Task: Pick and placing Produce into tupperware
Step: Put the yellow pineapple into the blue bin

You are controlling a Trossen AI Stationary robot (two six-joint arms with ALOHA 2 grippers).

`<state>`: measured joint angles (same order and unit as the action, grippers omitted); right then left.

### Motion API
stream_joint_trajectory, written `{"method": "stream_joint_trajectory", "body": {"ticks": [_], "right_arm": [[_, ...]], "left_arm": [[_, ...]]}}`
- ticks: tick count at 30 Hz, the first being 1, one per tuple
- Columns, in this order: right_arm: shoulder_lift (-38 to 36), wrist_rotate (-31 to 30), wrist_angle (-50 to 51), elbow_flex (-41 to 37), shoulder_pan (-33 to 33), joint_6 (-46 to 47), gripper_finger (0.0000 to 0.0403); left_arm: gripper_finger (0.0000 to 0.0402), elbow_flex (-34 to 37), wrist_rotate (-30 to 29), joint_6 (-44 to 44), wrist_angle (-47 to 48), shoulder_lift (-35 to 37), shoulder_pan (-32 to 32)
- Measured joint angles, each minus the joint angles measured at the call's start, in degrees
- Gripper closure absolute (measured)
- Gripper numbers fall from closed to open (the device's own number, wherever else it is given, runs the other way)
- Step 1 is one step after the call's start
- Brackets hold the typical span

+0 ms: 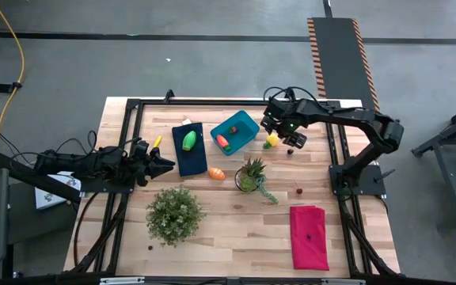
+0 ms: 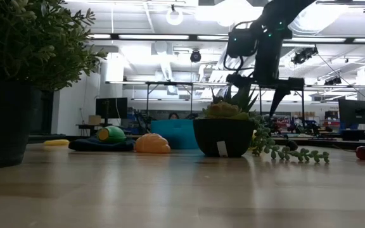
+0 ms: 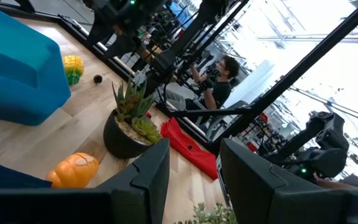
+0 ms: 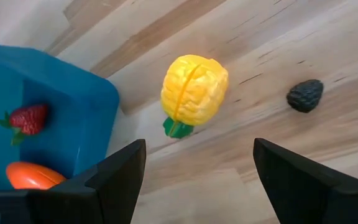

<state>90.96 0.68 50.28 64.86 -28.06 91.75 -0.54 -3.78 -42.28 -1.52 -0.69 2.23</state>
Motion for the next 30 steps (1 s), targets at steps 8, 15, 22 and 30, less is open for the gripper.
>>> {"method": "stream_joint_trajectory", "body": {"ticks": [8, 15, 22, 30], "right_arm": [[2.2, 0.5, -2.0, 0.0, -0.7, 3.3, 0.0116], [3.6, 1.3, -2.3, 0.0, -1.3, 3.8, 0.0116], [3.6, 1.3, -2.9, 0.0, -2.3, 5.6, 0.0116], [3.9, 1.1, -3.1, 0.0, -2.8, 6.5, 0.0116]], "left_arm": [[0.027, 0.0, 1.0, 0.0, 0.2, 0.0, 0.0], [0.027, 0.0, 1.0, 0.0, 0.2, 0.0, 0.0], [0.027, 0.0, 1.1, 0.6, 0.2, 0.0, 0.0], [0.027, 0.0, 1.1, 0.7, 0.3, 0.0, 0.0]]}}
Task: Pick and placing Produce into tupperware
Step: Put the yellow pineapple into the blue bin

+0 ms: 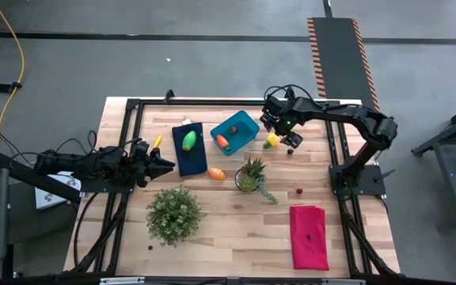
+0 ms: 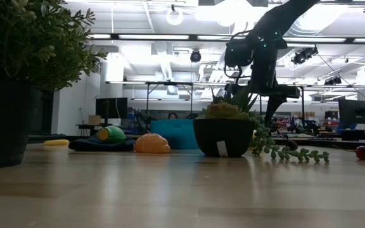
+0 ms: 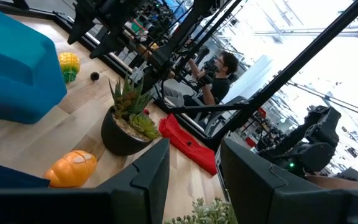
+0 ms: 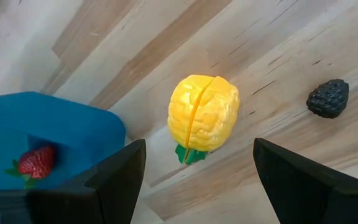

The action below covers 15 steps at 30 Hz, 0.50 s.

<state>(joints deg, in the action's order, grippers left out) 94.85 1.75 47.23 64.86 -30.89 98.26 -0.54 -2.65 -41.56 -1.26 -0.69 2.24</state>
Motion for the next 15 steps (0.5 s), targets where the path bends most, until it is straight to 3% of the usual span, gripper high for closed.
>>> {"method": "stream_joint_trajectory", "body": {"ticks": [15], "right_arm": [[5.3, 0.9, -3.5, -0.1, -0.3, -0.6, 0.0116]], "left_arm": [[0.027, 0.0, 0.1, 0.8, 0.1, -1.4, 0.0]]}}
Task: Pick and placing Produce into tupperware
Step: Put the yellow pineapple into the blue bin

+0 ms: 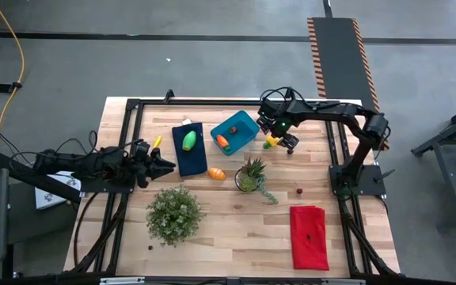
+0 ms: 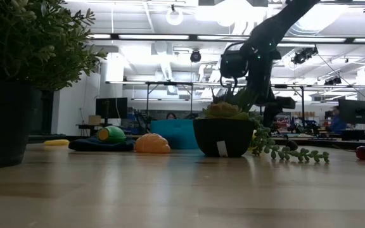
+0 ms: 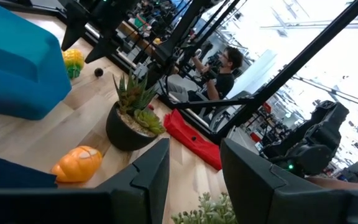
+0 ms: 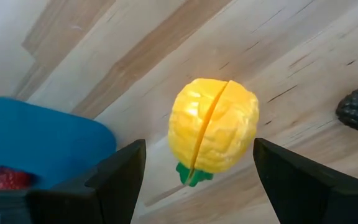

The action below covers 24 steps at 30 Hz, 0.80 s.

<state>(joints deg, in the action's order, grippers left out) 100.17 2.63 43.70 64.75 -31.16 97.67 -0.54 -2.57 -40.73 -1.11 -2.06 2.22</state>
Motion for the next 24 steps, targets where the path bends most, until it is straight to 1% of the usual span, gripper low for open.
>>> {"method": "stream_joint_trajectory", "body": {"ticks": [11, 24], "right_arm": [[0.2, -0.7, 2.2, 0.0, -0.8, 0.0, 0.0116], [1.3, -0.6, 1.5, 0.0, -1.1, -0.2, 0.0116]], "left_arm": [[0.027, 0.0, 0.0, 0.0, 0.0, -0.1, 0.0], [0.027, 0.0, 0.0, 0.0, -0.1, -0.5, 0.0]]}}
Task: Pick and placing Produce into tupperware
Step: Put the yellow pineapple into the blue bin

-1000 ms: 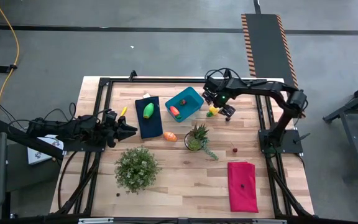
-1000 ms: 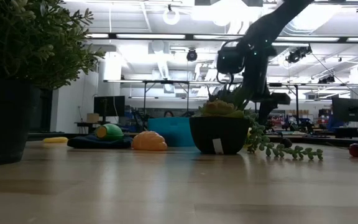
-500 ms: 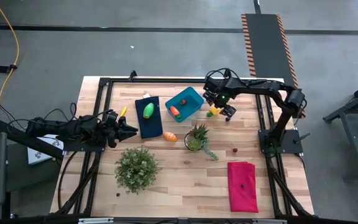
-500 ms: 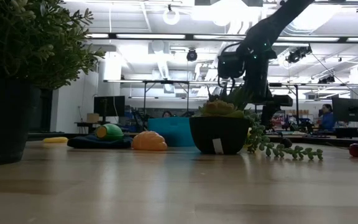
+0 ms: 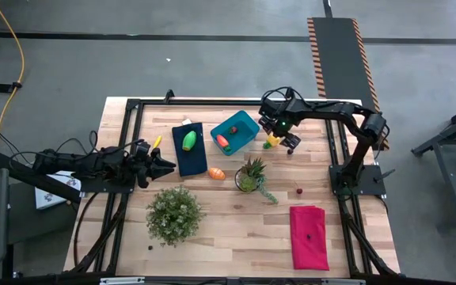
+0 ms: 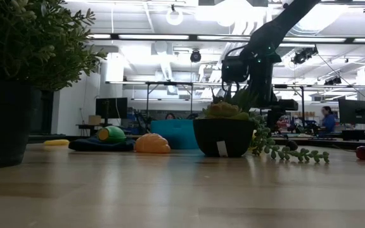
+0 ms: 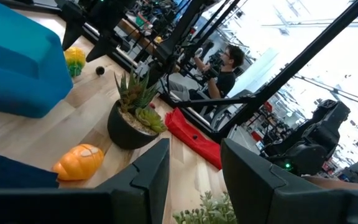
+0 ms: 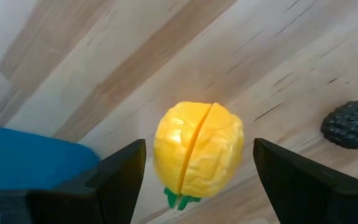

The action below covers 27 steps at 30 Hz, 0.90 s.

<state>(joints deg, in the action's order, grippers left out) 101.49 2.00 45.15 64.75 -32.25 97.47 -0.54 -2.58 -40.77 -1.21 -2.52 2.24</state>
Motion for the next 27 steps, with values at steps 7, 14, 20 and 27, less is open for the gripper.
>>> {"method": "stream_joint_trajectory", "body": {"ticks": [7, 14, 20, 27], "right_arm": [[0.0, -0.1, 0.0, 0.0, 0.0, 0.2, 0.0116], [0.8, 0.1, -0.3, 0.0, 0.0, 0.2, 0.0116], [1.4, 0.1, -2.1, 0.0, 0.0, 0.1, 0.0116], [1.4, 0.2, -2.0, 0.0, 0.0, 0.1, 0.0116]], "left_arm": [[0.027, 0.0, -0.1, 0.0, -0.1, 0.0, 0.0], [0.027, 0.0, -0.3, 0.0, -0.1, 0.0, 0.0], [0.027, 0.0, -0.4, 0.0, -0.1, 0.0, 0.0], [0.027, 0.0, -0.4, 0.0, -0.1, 0.0, 0.0]]}}
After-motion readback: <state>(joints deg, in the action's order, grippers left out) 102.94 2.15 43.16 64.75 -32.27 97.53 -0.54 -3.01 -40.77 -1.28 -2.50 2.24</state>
